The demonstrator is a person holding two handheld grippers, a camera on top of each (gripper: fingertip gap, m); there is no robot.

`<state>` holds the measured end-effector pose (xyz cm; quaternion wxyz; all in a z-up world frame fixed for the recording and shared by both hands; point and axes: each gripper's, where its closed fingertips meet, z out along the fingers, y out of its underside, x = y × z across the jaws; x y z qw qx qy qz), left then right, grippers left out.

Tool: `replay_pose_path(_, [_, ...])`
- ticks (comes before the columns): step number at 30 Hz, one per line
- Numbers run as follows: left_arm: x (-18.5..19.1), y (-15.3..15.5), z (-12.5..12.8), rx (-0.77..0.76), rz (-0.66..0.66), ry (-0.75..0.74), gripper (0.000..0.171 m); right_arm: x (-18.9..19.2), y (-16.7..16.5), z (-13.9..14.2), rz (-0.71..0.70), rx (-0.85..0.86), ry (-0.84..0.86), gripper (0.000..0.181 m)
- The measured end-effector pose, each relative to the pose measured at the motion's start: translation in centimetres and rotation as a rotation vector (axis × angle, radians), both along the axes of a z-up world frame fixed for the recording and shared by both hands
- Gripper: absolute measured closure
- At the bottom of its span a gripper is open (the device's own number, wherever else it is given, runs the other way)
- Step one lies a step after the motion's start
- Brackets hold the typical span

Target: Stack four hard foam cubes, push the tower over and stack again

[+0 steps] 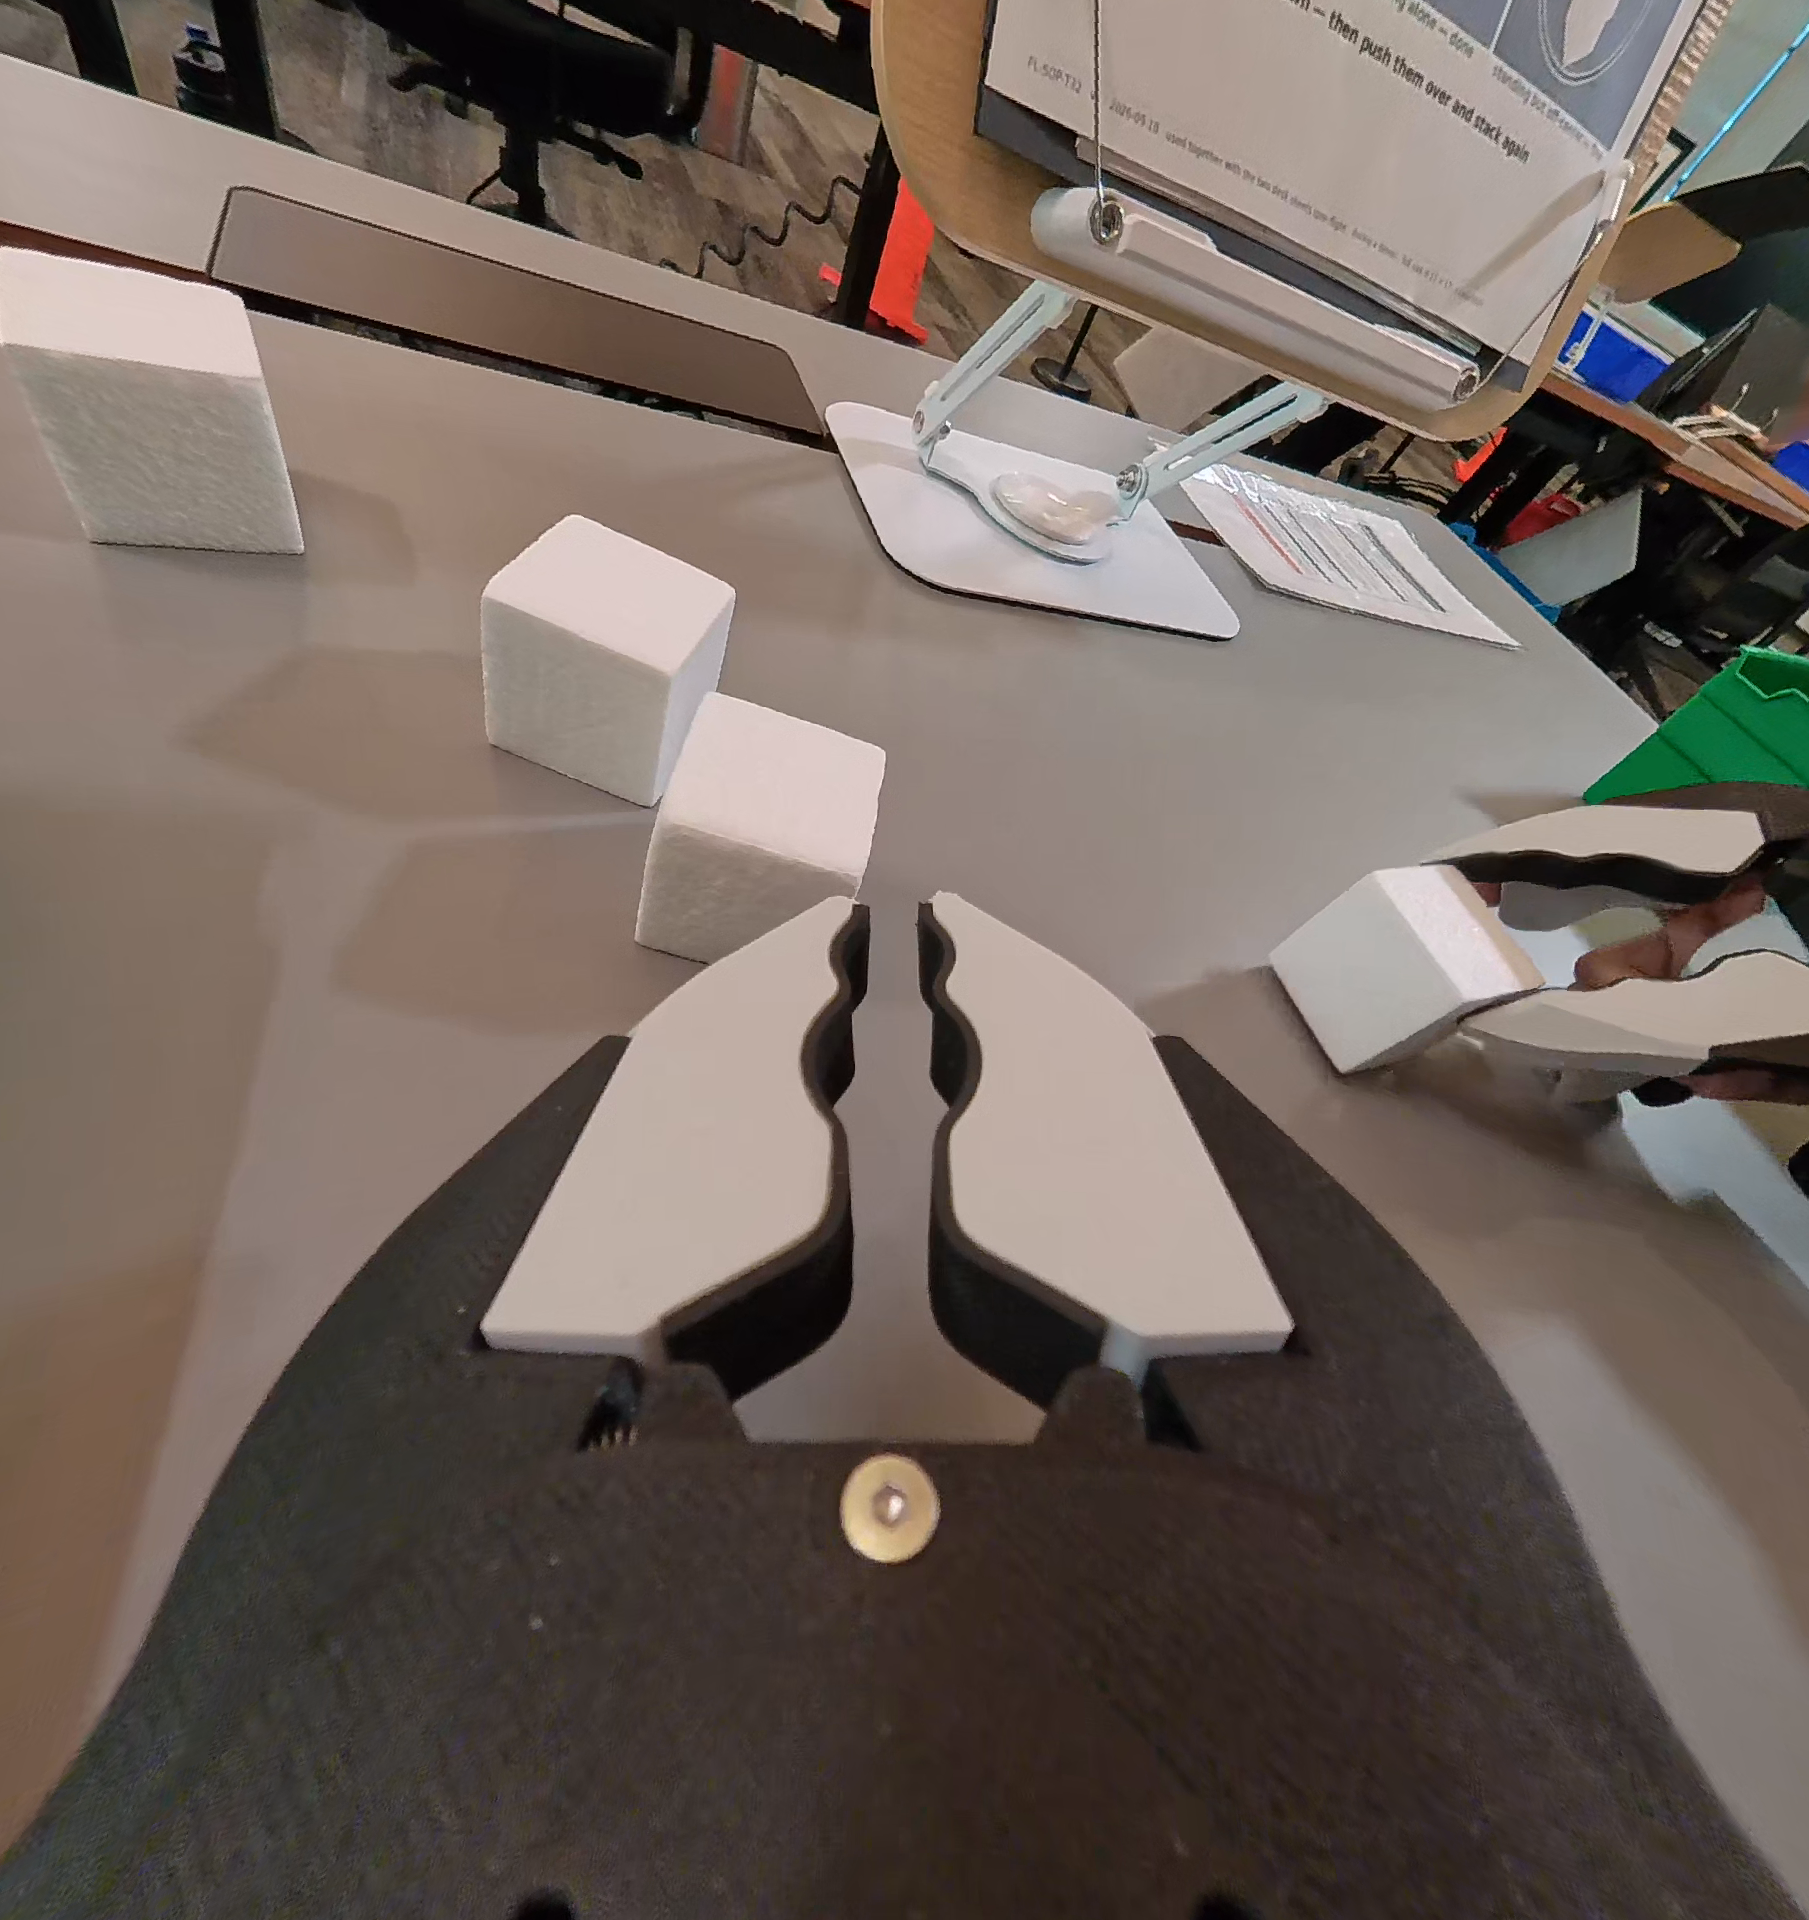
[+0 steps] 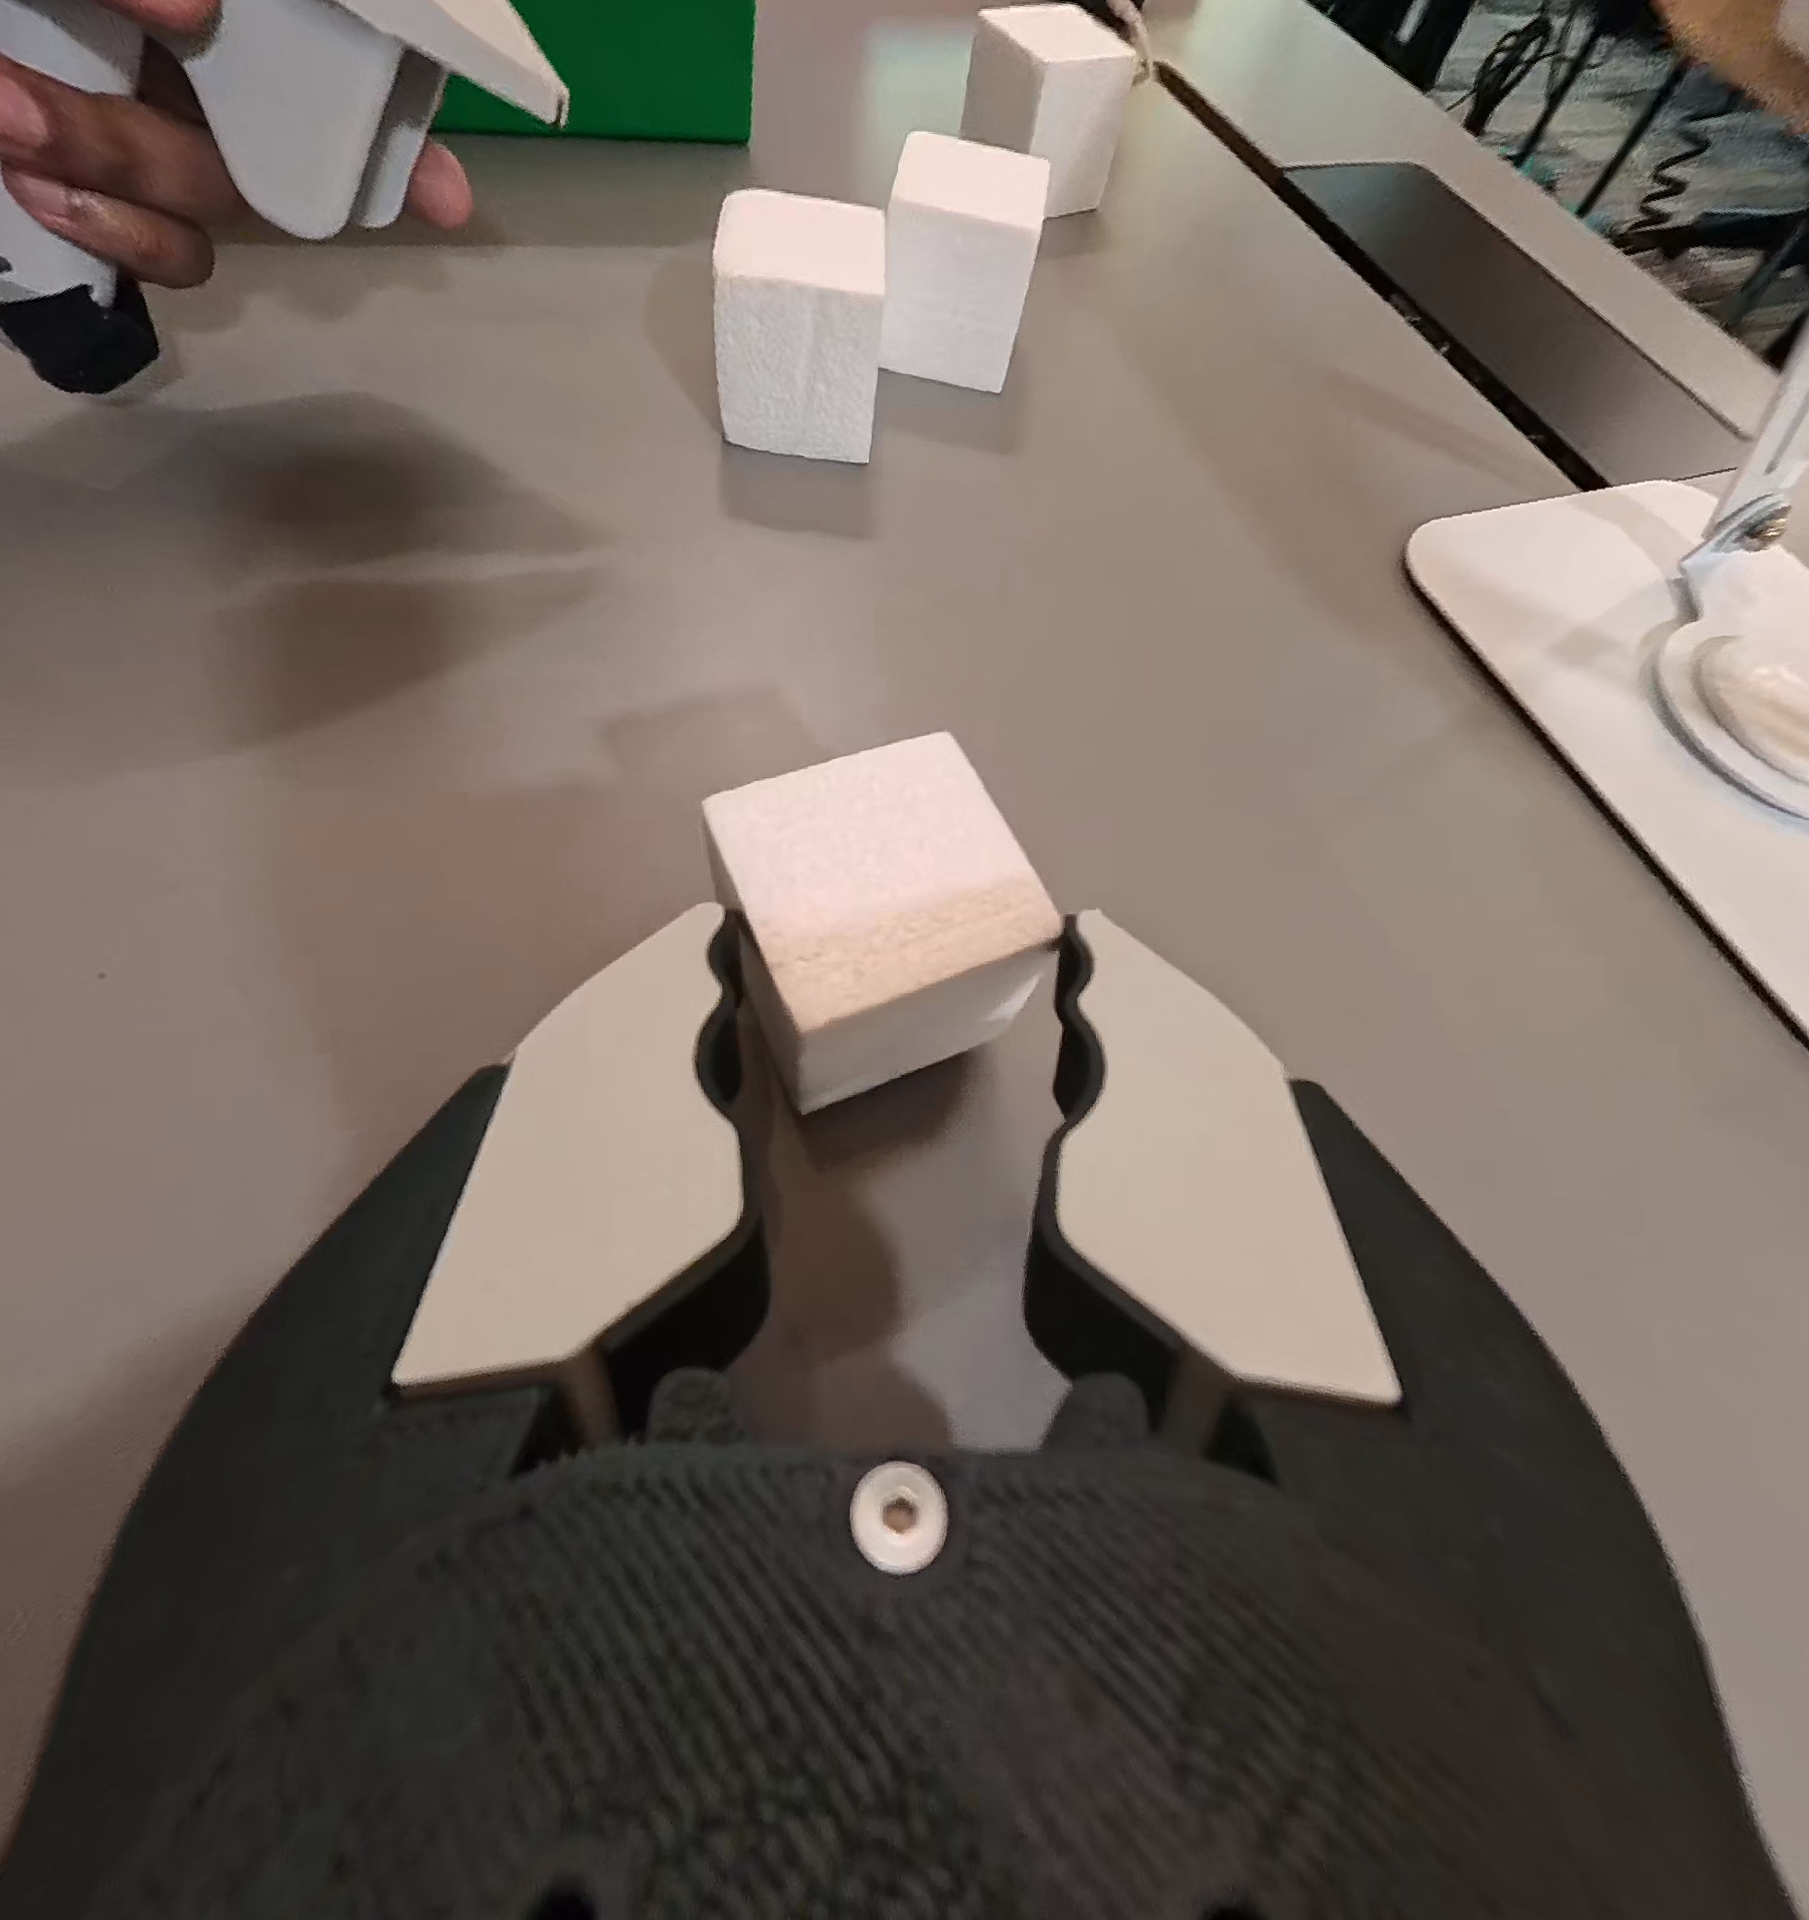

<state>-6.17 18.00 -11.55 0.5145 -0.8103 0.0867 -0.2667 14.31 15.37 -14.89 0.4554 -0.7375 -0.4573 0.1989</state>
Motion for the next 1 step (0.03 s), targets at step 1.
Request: replay_pose_path(1, [0.0, 0.0, -0.01, -0.001, 0.0, -0.001, 0.162, 0.2, 0.25, 0.21, -0.019, 0.008, 0.003, 0.122])
